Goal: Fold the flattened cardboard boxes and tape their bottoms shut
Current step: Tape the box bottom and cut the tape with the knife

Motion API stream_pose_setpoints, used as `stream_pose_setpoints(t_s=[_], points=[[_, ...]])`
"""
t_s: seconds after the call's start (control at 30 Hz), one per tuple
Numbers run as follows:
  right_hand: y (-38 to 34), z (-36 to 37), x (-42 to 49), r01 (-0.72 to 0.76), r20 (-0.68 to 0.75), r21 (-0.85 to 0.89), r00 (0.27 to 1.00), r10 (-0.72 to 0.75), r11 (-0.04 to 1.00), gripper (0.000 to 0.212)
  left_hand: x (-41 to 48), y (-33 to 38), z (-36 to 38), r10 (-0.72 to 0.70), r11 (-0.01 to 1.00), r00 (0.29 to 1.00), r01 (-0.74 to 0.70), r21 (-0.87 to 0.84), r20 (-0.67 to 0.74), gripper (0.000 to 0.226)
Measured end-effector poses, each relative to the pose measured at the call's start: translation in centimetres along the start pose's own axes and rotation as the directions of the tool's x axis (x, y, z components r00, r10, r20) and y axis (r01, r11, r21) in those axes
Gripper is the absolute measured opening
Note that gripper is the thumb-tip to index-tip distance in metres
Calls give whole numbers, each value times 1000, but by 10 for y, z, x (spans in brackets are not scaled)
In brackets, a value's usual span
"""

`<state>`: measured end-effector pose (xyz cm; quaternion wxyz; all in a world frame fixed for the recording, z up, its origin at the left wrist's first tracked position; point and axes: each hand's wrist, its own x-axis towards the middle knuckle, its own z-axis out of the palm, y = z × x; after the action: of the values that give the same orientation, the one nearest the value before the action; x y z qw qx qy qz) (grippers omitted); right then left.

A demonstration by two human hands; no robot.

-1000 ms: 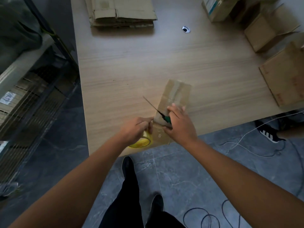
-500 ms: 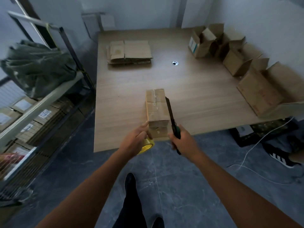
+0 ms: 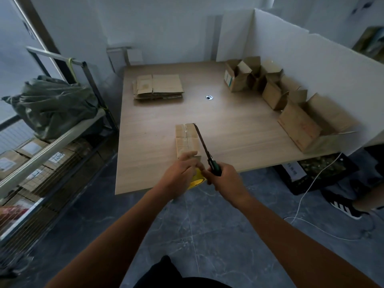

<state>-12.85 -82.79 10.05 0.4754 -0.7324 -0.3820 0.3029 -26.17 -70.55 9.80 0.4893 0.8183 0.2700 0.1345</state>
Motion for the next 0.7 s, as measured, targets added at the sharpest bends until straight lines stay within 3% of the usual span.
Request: stream_pose_setpoints(t_s=[0.13, 0.23, 0.3, 0.47, 0.57, 0.7], points=[[-8, 9, 4, -20, -50, 9, 999, 20, 1000, 15, -4, 0, -7, 7, 999, 1000, -7, 37, -21, 31], [-18, 13, 15, -96, -66, 153, 992, 107, 984, 13, -13, -10, -18, -50, 985, 998, 43, -170, -39, 44], [-22, 17, 22, -128, -57, 198, 988, 141, 972, 13, -16, -20, -32, -26, 979, 998, 13, -202, -63, 36], [-25, 19, 53, -181, -205, 350, 943, 263, 919, 15, -5, -46, -96, 26, 998, 994, -31, -50, -108, 9], [-25, 24, 74, -151, -205, 217, 959, 196, 965, 20, 17, -56, -134, 8, 992, 999, -14, 127, 48, 15], [-25, 38, 110, -164, -224, 212, 951, 212, 963, 23, 67, -54, -166, -52, 902, 976, -45, 428, 212, 24]])
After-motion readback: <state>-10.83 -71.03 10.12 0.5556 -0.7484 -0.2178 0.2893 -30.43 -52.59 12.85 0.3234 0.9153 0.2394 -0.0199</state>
